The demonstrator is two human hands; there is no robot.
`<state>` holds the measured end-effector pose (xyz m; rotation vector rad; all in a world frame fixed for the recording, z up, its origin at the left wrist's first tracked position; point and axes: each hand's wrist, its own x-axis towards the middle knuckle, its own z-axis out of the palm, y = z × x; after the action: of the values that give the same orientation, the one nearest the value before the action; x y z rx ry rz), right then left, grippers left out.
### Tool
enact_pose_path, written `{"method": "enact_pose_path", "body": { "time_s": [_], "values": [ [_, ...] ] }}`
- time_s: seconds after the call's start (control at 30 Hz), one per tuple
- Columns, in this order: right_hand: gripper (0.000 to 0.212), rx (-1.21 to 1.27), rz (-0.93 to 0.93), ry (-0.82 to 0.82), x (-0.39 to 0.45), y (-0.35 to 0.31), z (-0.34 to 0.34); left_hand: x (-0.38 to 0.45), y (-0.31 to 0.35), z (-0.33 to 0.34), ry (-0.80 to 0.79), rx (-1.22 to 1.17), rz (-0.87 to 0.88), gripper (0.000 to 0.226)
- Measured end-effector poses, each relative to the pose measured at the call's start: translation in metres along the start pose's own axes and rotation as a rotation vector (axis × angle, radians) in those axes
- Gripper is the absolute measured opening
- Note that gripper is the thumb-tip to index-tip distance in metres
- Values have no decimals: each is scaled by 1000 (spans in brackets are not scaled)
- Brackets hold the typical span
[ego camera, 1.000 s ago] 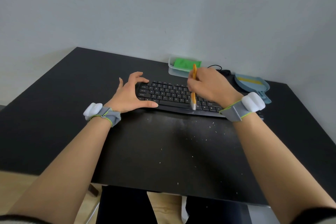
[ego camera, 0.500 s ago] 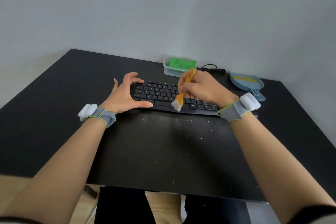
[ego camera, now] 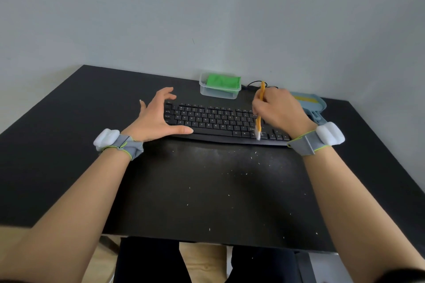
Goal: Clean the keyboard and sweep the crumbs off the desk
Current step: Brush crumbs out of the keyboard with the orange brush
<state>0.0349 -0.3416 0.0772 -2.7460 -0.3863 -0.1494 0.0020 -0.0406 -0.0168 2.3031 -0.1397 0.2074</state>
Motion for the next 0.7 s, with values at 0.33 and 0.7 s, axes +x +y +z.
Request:
{"method": "enact_pose_path", "body": {
  "time_s": [0.33,0.7],
  "values": [
    [24,-81,-5,7,-7,19,-6,29,50,43,-142,175,135,123],
    [23,48,35,36,-11,48,-15,48,68,68,-211,284,169,115]
  ]
}}
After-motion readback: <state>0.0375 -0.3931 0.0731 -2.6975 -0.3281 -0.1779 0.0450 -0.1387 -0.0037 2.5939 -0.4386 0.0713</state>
